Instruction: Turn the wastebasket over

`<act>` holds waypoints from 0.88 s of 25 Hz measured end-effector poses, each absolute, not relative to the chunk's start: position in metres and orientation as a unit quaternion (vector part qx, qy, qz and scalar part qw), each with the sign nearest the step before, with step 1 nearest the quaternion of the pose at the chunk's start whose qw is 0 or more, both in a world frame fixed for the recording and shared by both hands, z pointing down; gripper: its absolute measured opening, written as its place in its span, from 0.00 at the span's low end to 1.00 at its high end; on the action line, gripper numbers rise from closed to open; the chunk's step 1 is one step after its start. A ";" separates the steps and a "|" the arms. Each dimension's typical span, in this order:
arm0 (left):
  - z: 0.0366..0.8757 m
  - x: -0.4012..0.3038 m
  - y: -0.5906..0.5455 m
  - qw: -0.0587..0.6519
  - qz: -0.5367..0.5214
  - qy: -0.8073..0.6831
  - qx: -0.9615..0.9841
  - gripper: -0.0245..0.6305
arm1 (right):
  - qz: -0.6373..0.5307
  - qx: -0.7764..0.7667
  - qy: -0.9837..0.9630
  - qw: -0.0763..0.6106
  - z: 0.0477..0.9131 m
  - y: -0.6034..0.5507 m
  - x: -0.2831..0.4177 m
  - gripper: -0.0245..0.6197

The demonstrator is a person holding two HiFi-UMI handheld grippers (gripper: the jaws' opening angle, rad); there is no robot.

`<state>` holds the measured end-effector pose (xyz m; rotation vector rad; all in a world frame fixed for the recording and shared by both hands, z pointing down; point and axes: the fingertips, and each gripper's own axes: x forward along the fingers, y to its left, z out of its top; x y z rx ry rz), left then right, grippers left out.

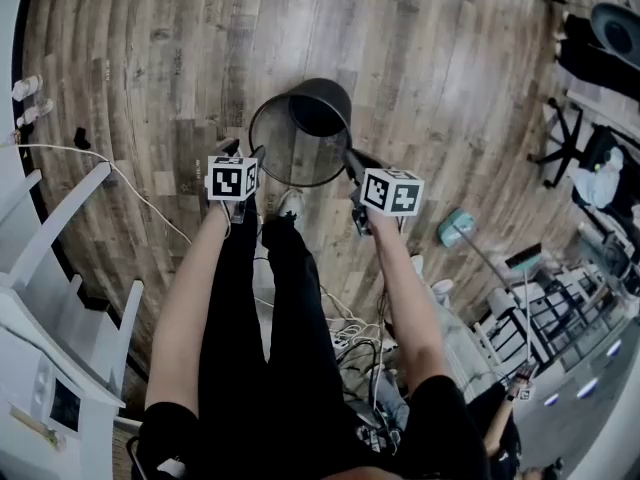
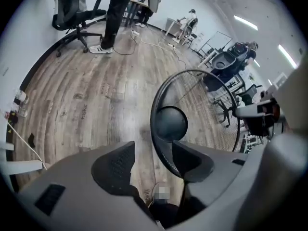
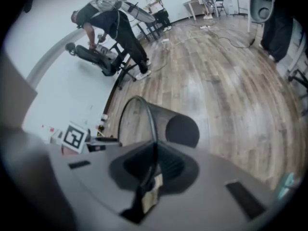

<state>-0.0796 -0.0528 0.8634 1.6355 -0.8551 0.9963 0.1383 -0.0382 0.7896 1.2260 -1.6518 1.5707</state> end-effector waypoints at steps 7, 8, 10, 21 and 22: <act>0.875 -0.063 -0.056 0.523 0.377 -0.351 0.679 0.20 | 0.587 0.453 -0.622 0.253 0.794 -0.050 0.141 0.11; 0.876 -0.061 -0.059 0.525 0.371 -0.351 0.680 0.20 | 0.588 0.457 -0.618 0.251 0.799 -0.050 0.145 0.11; 0.876 -0.056 -0.062 0.528 0.361 -0.350 0.684 0.19 | 0.592 0.466 -0.610 0.246 0.813 -0.049 0.153 0.11; 0.906 -0.048 -0.070 0.499 0.379 -0.351 0.696 0.17 | 0.601 0.506 -0.564 0.254 0.906 -0.034 0.168 0.11; 0.914 -0.047 -0.072 0.498 0.381 -0.349 0.696 0.17 | 0.602 0.511 -0.558 0.254 0.915 -0.034 0.168 0.11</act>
